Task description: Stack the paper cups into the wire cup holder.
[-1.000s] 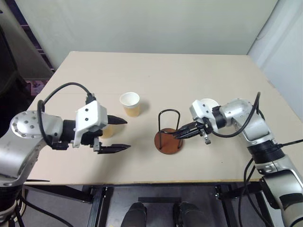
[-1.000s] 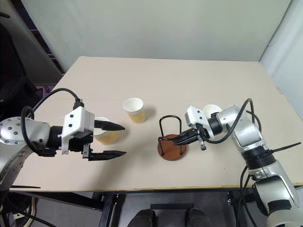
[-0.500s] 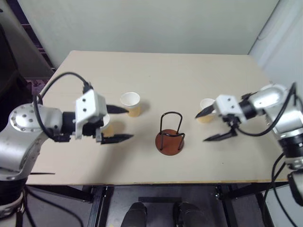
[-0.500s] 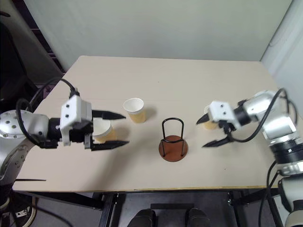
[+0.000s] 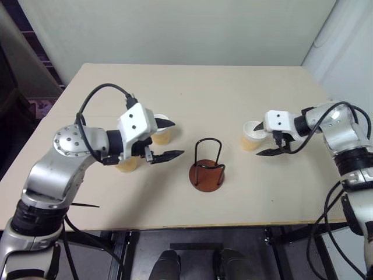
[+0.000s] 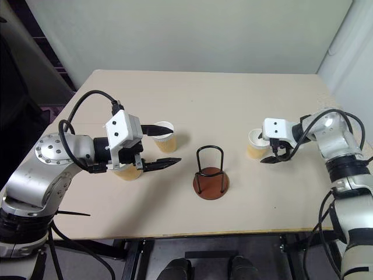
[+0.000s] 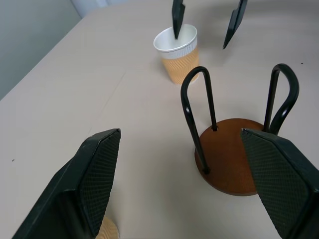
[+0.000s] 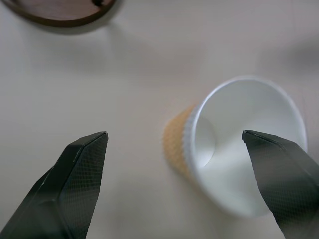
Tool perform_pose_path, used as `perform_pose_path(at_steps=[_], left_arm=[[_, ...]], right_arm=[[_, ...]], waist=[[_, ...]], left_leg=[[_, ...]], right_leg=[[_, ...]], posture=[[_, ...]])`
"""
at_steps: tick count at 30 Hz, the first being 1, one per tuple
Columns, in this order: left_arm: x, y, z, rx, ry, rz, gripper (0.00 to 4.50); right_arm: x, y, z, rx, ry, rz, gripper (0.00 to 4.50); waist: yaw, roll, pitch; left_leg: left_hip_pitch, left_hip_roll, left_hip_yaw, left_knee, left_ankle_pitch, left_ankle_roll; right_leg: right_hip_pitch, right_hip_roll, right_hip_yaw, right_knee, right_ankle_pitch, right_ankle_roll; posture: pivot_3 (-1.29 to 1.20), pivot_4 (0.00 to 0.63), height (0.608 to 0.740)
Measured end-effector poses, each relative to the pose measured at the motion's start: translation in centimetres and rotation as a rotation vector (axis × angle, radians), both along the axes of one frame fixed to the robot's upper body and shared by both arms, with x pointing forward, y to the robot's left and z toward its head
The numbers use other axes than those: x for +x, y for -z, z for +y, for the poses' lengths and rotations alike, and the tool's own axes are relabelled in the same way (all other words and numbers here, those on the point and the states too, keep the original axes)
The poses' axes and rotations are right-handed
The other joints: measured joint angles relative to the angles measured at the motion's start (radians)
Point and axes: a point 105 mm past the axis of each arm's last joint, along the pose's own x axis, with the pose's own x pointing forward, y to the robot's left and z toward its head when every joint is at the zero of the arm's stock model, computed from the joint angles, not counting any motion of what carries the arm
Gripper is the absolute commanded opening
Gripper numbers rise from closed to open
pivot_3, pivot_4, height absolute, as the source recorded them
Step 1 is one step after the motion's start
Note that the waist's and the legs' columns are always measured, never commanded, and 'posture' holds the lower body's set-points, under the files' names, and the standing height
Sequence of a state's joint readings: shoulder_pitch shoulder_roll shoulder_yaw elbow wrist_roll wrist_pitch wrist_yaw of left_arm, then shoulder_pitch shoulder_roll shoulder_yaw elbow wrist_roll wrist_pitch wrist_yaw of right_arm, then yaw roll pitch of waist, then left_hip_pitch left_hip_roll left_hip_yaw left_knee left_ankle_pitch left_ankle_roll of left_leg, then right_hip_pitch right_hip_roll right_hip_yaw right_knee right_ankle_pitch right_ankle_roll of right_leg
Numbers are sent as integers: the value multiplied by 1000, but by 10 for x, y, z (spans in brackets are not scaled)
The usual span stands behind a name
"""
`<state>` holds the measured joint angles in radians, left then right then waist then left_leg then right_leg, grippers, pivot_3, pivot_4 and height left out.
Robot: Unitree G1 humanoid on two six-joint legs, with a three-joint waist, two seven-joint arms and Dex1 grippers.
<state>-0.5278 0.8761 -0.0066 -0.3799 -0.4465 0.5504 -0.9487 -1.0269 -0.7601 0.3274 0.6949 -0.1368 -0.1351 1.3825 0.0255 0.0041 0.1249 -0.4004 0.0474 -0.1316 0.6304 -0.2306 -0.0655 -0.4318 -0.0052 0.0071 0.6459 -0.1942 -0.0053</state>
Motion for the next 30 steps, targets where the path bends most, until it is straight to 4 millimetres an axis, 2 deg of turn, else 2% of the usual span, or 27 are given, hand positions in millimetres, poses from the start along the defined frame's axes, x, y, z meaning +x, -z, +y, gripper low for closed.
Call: perform_pose_path(at_steps=[2,4,7,13,15,18,21,23,25,26,28,30], left_arm=[[0,0,1,0,-5,-1,4144],[-1,1,5,-1,-25,-1,4144],[-1,2,12,1,-54,0,4144],[-3,0,15,4,-67,-8,4144],[-4,0,18,7,-73,-10,4144],[-5,-4,26,17,-93,-17,4144],[-7,-4,39,37,-127,-11,4144],[-7,-3,49,45,-155,2,4144],[-6,-2,56,51,-175,7,4144],[-6,-2,58,52,-179,9,4144],[-6,-2,59,52,-178,8,4144],[-5,-2,60,60,-179,7,4144]], right_arm=[[3,0,4,-5,-9,-11,4109],[4,5,6,-21,-18,-7,3556],[5,14,9,-33,-31,14,2452],[5,16,7,-38,-33,17,185],[4,15,7,-37,-43,26,47],[-6,-5,11,25,-95,44,47],[-20,-47,16,150,-155,18,47],[-36,-83,30,306,-223,6,47],[-63,-116,52,450,-343,20,47],[-76,-124,60,474,-399,32,47],[-93,-122,72,478,-463,70,47],[-99,-108,79,476,-473,129,47]], waist=[[0,0,0],[0,0,0],[4,0,0],[5,0,0],[4,0,0],[3,1,1],[3,1,1],[2,1,1],[1,1,1],[0,1,0],[0,-2,-1],[2,-2,-1]], left_leg=[[0,0,0,0,-1,0],[-1,0,0,0,-1,0],[-1,0,0,1,-1,0],[0,0,0,1,-1,0],[0,0,0,1,-1,0],[-1,0,1,0,-1,0],[-2,0,1,0,-1,-1],[-3,0,2,0,-1,-1],[-2,0,3,0,0,-3],[-2,0,4,0,0,-4],[0,0,4,1,1,-5],[0,0,1,1,1,-4]], right_leg=[[0,0,0,-1,0,0],[0,0,0,-1,0,0],[0,0,0,-1,0,0],[0,-1,0,0,0,0],[0,0,0,0,0,-1],[-1,0,0,0,-1,-1],[-1,0,0,-1,-2,-2],[-2,1,0,-1,-3,-3],[-1,3,0,-1,-7,-9],[-1,3,0,-1,-9,-13],[2,5,-1,-2,-10,-15],[3,4,-2,-1,-10,-15]], posture=[[0,150,740],[0,150,740],[0,150,740],[0,150,740],[0,150,740],[0,150,740],[0,150,740],[0,150,740],[0,150,740],[0,150,740],[0,150,740],[0,150,740]])
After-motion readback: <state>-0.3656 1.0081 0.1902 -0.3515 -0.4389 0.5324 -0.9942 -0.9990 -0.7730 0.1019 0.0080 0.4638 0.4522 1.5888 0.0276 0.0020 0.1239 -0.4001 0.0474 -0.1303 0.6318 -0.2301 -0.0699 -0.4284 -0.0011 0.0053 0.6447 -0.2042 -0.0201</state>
